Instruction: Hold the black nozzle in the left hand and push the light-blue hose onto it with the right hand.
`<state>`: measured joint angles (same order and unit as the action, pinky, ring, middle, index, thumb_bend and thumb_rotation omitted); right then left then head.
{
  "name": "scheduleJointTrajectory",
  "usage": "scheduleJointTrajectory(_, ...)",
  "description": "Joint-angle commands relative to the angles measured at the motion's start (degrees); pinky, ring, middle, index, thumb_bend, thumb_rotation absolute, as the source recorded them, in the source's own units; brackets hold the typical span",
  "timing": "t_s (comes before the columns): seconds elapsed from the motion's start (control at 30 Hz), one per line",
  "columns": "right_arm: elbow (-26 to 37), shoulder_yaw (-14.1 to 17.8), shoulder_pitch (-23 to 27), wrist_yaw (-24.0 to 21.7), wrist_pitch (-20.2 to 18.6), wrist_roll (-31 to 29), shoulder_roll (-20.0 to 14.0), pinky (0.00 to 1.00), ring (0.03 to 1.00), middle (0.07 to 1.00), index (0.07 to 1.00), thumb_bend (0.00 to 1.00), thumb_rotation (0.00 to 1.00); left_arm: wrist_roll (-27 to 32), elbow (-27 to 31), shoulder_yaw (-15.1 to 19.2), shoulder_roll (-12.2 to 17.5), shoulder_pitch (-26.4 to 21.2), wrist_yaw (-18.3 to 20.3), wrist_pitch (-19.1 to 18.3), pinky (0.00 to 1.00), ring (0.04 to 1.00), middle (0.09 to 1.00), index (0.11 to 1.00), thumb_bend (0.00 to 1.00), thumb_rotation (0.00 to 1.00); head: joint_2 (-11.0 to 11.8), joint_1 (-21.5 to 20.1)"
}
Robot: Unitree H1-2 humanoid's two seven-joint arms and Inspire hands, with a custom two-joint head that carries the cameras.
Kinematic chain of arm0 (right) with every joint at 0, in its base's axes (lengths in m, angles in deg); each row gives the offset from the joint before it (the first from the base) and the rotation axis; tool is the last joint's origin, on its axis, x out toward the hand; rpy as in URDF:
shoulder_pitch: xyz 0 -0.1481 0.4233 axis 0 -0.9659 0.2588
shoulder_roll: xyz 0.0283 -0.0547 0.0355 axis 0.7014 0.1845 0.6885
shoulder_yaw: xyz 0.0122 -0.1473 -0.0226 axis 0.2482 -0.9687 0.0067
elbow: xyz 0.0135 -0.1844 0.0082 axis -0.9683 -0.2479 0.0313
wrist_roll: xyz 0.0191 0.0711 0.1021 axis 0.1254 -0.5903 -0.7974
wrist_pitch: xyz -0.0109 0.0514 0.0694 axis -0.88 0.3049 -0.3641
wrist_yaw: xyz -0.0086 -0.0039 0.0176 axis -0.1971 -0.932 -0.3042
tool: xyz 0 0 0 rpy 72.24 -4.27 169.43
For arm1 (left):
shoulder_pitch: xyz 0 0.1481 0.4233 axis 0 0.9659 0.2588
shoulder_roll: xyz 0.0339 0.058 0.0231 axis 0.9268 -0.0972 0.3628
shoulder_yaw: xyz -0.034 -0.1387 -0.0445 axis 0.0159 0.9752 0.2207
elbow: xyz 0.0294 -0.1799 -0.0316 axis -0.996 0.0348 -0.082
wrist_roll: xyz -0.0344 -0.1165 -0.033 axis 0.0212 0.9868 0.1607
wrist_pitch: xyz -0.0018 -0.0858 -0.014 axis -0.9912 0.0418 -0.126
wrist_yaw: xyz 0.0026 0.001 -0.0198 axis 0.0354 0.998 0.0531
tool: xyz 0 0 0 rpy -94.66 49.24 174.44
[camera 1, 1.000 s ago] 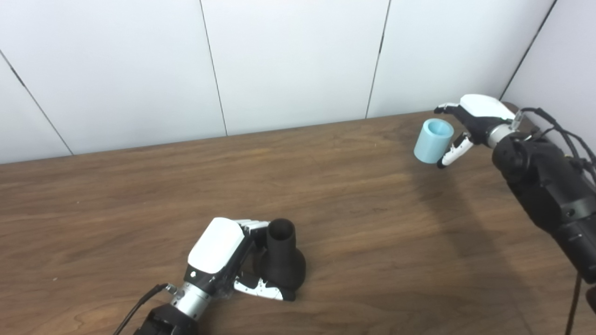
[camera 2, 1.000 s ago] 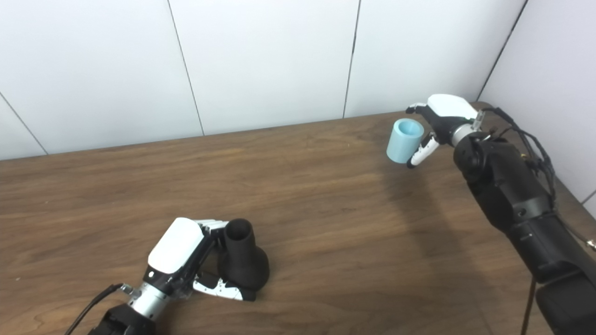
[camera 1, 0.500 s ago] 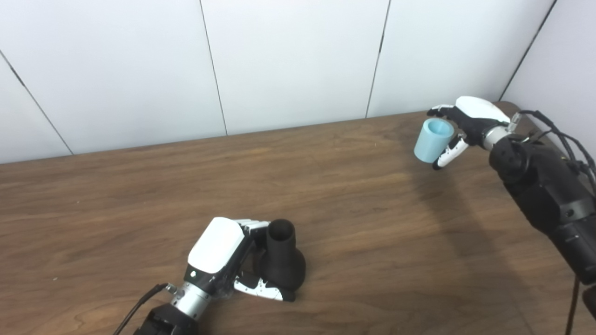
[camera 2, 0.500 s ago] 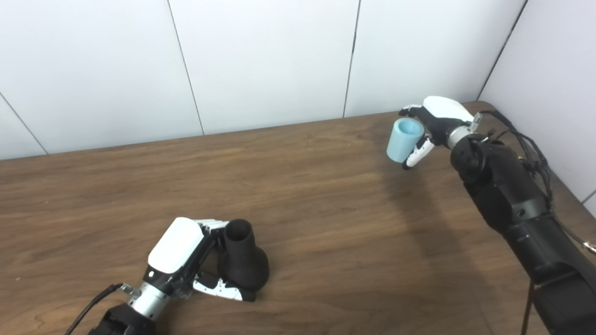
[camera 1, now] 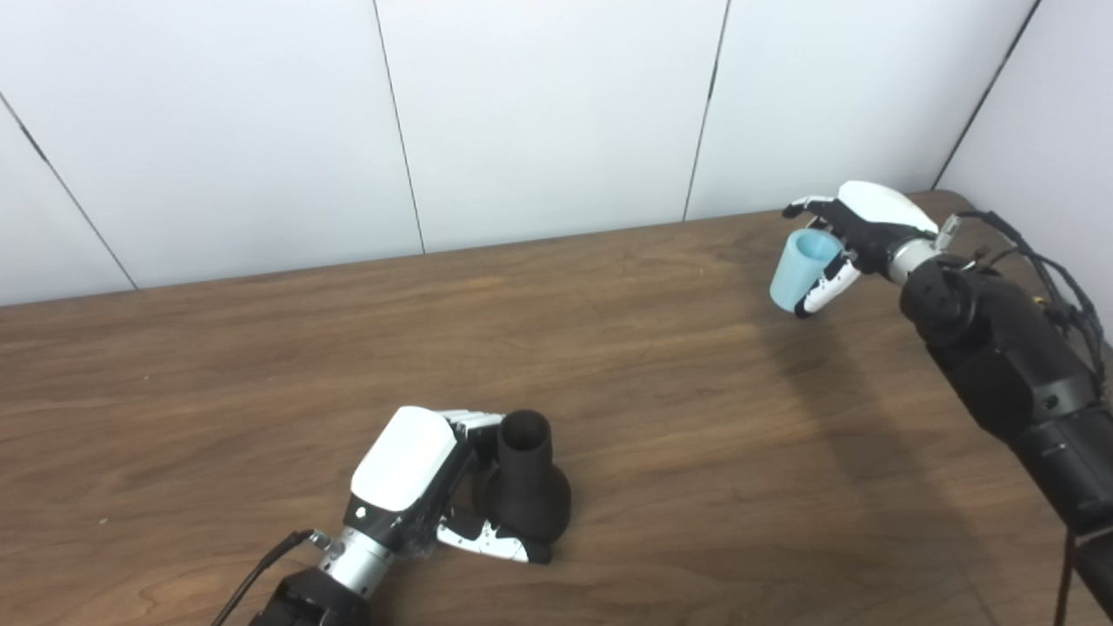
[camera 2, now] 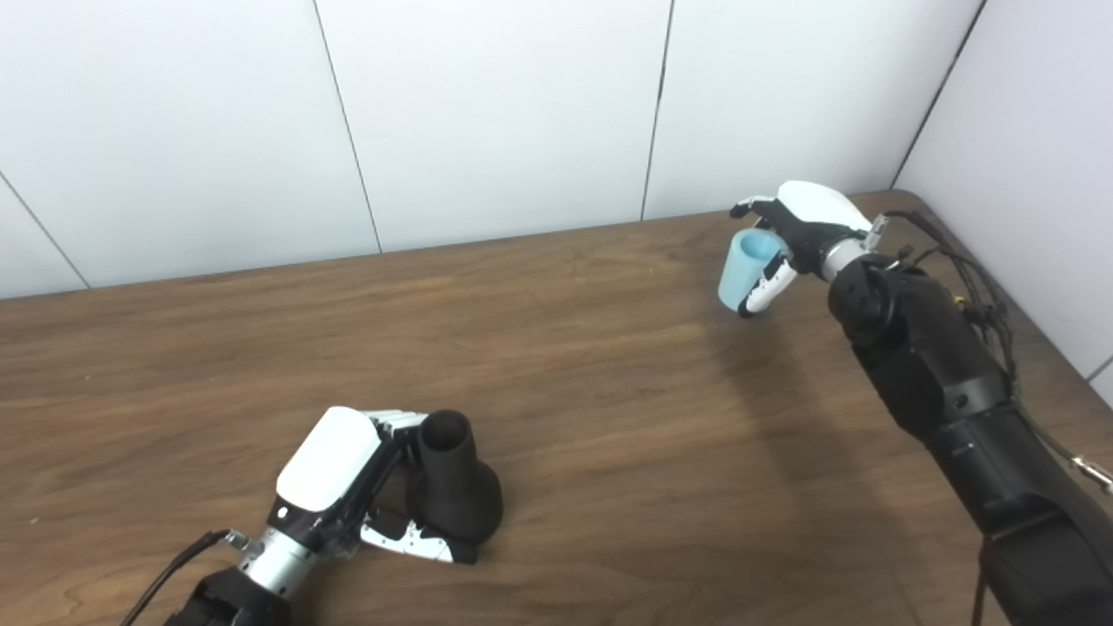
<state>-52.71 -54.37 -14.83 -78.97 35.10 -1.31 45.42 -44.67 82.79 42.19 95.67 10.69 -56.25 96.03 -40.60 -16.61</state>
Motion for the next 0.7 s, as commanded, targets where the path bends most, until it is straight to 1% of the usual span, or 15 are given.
scheduleJointTrajectory(0.0, 1.06, 0.86, 2.11, 2.25, 0.85, 0.42, -1.67, 0.48, 0.596, 0.668, 0.824, 0.91, 0.09, -2.11, -6.36, -1.08, 4.29, 5.59, 7.00, -3.49, 0.38, 0.473, 0.460, 0.485, 0.48, 0.00, -0.06, 0.07)
scheduleJointTrajectory(0.03, 0.91, 0.77, 2.20, 2.39, 0.75, 0.60, -1.64, 0.55, 0.649, 0.713, 0.821, 0.89, 0.06, -2.14, -6.35, -1.10, 4.32, 5.55, 7.05, -3.49, 0.38, 0.472, 0.456, 0.485, 0.48, 0.00, -0.10, 0.12)
scheduleJointTrajectory(0.1, 0.51, 0.72, 2.32, 2.66, 0.79, 0.73, -1.60, 0.60, 0.686, 0.749, 0.817, 0.87, 0.05, -2.06, -6.42, -1.15, 4.30, 5.43, 7.11, -3.36, 0.38, 0.472, 0.457, 0.484, 0.48, 0.00, -0.17, 0.10)
scheduleJointTrajectory(0.13, 0.34, 0.75, 2.35, 2.76, 0.87, 0.69, -1.59, 0.60, 0.684, 0.751, 0.810, 0.87, 0.03, -1.99, -6.44, -1.17, 4.28, 5.37, 7.21, -3.35, 0.38, 0.479, 0.468, 0.481, 0.48, 0.00, -0.18, 0.12)
scheduleJointTrajectory(0.2, 0.39, 0.82, 2.30, 2.57, 0.50, 0.57, -1.46, 0.64, 0.708, 0.776, 0.796, 0.86, 0.01, -2.05, -6.69, -1.30, 4.22, 5.24, 7.17, -3.23, 0.39, 0.488, 0.483, 0.476, 0.48, 0.00, -0.16, 0.18)
scheduleJointTrajectory(0.27, 0.40, 0.72, 2.24, 2.53, 0.50, 0.59, -1.40, 0.65, 0.709, 0.780, 0.778, 0.86, 0.00, -2.22, -6.69, -1.43, 4.23, 5.18, 7.20, -3.20, 0.39, 0.486, 0.480, 0.478, 0.48, 0.00, -0.24, 0.28)
scheduleJointTrajectory(0.37, 0.18, 0.48, 2.13, 3.39, 1.23, 0.94, -1.39, 0.68, 0.710, 0.759, 0.743, 0.85, 0.00, -2.41, -6.24, -1.56, 4.35, 5.21, 7.84, -3.65, 0.39, 0.495, 0.489, 0.476, 0.48, 0.00, -0.31, 0.19)
scheduleJointTrajectory(0.47, -1.83, 0.27, 2.23, 5.54, 2.66, 1.05, -1.17, 0.64, 0.668, 0.698, 0.686, 0.83, 0.00, -2.20, -6.05, -1.57, 4.60, 5.20, 8.13, -3.53, 0.39, 0.511, 0.520, 0.475, 0.48, 0.00, -0.30, 0.01)
scheduleJointTrajectory(0.5, -2.33, 0.21, 2.28, 6.08, 3.16, 1.02, -1.09, 0.63, 0.665, 0.694, 0.683, 0.83, 0.00, -2.18, -6.08, -1.57, 4.66, 5.20, 8.02, -3.42, 0.39, 0.511, 0.521, 0.474, 0.48, 0.00, -0.30, 0.01)
scheduleJointTrajectory(0.57, -1.69, 0.24, 2.09, 6.18, 3.68, 0.77, -1.00, 0.62, 0.633, 0.670, 0.658, 0.83, 0.00, -2.10, -6.26, -1.55, 4.69, 5.21, 7.55, -3.10, 0.39, 0.495, 0.497, 0.475, 0.48, 0.00, -0.36, 0.05)
scheduleJointTrajectory(0.63, -1.35, 0.19, 1.97, 6.24, 4.26, 0.55, -1.05, 0.61, 0.616, 0.656, 0.646, 0.83, 0.00, -1.86, -6.29, -1.51, 4.68, 5.23, 7.47, -2.98, 0.39, 0.493, 0.495, 0.475, 0.48, 0.00, -0.43, 0.16)
scheduleJointTrajectory(0.67, -1.39, 0.02, 1.98, 6.28, 4.54, 0.65, -1.10, 0.62, 0.607, 0.646, 0.641, 0.83, 0.00, -1.85, -6.17, -1.51, 4.69, 5.25, 7.60, -3.08, 0.40, 0.495, 0.495, 0.473, 0.48, 0.00, -0.43, 0.16)
